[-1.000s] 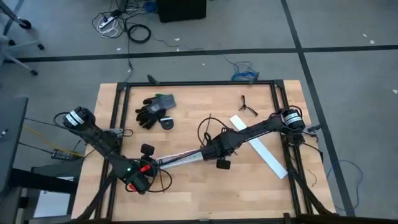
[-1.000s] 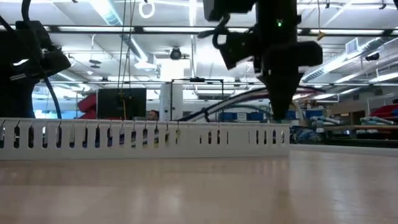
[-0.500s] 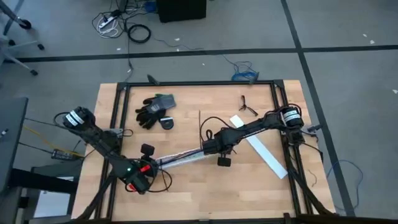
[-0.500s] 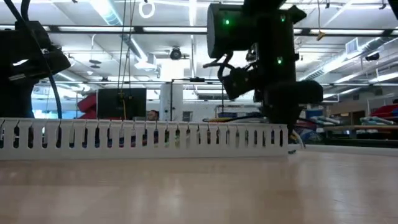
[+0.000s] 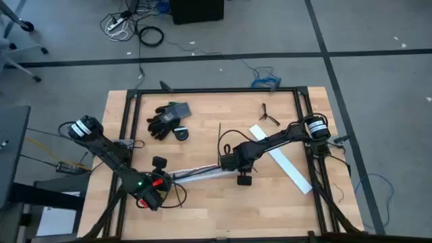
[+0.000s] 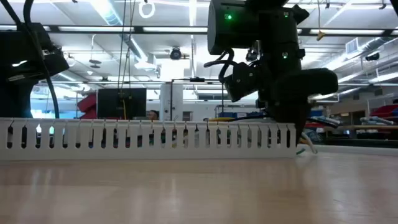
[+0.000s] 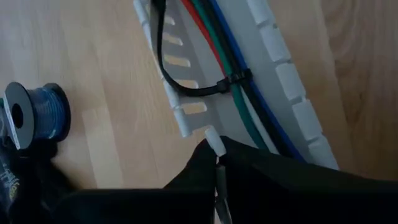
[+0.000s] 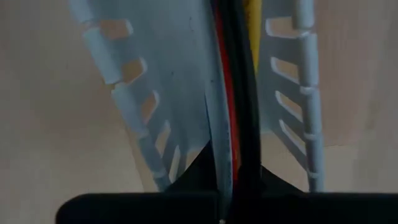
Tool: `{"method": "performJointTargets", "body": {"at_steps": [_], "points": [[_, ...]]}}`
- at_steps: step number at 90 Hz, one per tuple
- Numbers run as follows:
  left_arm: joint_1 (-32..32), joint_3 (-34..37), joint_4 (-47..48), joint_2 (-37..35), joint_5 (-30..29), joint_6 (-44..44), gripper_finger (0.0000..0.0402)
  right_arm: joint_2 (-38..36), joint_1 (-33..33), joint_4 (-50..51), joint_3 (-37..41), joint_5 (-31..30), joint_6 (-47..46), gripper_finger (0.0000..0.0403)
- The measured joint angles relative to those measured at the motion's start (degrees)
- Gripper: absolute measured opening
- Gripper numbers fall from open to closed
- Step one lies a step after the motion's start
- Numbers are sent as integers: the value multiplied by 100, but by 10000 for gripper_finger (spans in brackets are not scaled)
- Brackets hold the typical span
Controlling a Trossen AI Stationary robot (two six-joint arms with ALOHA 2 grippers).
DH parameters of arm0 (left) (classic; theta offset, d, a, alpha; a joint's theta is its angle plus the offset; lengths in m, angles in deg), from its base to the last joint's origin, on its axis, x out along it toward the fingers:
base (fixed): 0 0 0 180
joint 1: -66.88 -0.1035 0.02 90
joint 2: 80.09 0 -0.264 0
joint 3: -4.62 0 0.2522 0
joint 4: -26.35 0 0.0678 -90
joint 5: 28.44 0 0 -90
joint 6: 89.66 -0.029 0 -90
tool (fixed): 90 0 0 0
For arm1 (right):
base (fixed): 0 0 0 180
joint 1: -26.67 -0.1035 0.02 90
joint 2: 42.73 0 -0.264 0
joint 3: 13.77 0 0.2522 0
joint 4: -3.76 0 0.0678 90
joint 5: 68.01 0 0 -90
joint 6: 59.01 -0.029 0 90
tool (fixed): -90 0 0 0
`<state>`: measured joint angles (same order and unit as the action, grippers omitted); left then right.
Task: Ziptie cables
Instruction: Put the zip tied cable wires into the white cable duct
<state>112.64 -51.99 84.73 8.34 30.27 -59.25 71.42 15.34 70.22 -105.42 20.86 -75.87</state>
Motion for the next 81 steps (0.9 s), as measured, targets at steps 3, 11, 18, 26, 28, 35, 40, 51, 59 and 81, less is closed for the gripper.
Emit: {"method": "performJointTargets", "body": {"at_steps": [3, 11, 18, 26, 28, 35, 40, 51, 59, 81], "points": [[0, 0, -2, 0, 2, 2, 0, 1, 0, -5, 0, 2, 0, 10], [0, 0, -2, 0, 13, 6, 0, 2, 0, -43, 0, -1, 0, 26], [0, 0, -2, -2, 28, 22, 0, 2, 0, -77, 0, -2, -1, 41], [0, 0, -2, -2, 39, 24, 0, 2, 0, -80, 0, 33, -204, 60], [0, 0, -2, -2, 41, 24, 0, 2, 1, -80, 0, 70, -254, 65], [0, 0, 2, -2, 45, 25, 0, 2, 2, -72, -5, 158, -345, 83], [0, 0, 6, -2, 46, 23, 0, 15, -18, 36, -90, 186, -343, 95], [0, 0, 23, -2, 60, 21, 0, 21, -75, 176, -315, 251, -253, 113], [0, -2, 25, -4, 70, 24, 0, 24, -82, 252, -569, 247, -210, 119], [-4, -7, -21, -4, 48, 130, 0, 17, -70, 518, -1063, 185, 101, 118]]}}
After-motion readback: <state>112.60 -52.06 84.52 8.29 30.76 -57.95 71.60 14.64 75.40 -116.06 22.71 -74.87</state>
